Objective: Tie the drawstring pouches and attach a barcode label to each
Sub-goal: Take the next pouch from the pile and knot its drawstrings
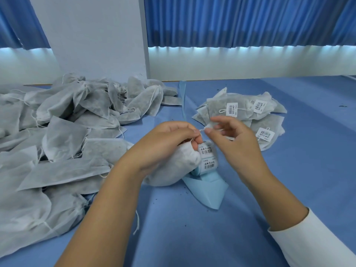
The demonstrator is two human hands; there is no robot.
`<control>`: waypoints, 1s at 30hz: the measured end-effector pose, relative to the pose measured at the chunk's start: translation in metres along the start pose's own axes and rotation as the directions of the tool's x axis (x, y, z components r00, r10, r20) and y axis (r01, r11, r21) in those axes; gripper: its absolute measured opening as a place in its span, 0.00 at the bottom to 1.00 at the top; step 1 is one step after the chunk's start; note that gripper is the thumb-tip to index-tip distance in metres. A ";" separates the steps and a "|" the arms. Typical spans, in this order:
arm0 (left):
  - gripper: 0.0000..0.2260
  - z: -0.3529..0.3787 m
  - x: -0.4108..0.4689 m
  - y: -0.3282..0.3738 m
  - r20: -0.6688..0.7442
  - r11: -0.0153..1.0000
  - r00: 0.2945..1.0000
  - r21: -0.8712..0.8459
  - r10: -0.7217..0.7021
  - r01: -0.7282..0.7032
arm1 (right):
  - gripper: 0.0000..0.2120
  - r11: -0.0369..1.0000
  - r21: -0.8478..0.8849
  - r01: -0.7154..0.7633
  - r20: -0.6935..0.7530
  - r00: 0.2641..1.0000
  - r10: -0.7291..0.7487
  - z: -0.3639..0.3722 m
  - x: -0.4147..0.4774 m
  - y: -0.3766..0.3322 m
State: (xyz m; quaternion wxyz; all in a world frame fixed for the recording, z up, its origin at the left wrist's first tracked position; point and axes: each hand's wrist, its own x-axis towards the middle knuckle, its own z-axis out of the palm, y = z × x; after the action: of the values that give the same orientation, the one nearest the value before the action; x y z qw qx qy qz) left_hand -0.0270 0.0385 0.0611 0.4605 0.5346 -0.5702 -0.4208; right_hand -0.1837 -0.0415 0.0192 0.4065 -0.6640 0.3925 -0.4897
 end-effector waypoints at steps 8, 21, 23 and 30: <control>0.15 0.002 0.005 -0.001 -0.111 0.997 0.994 -0.071 0.003 -0.011 | 0.11 0.978 0.085 0.193 0.057 0.979 -0.198 0.004 -0.010 -0.010; 0.15 0.000 0.005 -0.003 -0.113 0.998 0.993 -0.030 0.044 -0.048 | 0.13 0.937 0.341 0.074 0.228 0.961 -0.159 0.006 -0.013 -0.012; 0.15 -0.002 0.005 -0.003 -0.092 0.999 0.995 -0.040 0.030 -0.034 | 0.12 0.934 0.355 0.031 0.270 0.953 -0.135 0.005 -0.012 -0.012; 0.11 -0.004 0.004 -0.006 -0.104 0.996 0.994 -0.075 0.032 -0.040 | 0.12 0.945 0.327 -0.011 0.308 0.947 -0.095 0.004 -0.011 -0.013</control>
State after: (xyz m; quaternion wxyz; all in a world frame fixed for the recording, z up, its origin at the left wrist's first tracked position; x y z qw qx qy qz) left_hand -0.0220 0.0340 0.0566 0.5169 0.5269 -0.5388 -0.4061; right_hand -0.1805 -0.0261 0.0265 0.5574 -0.6669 0.2213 -0.4423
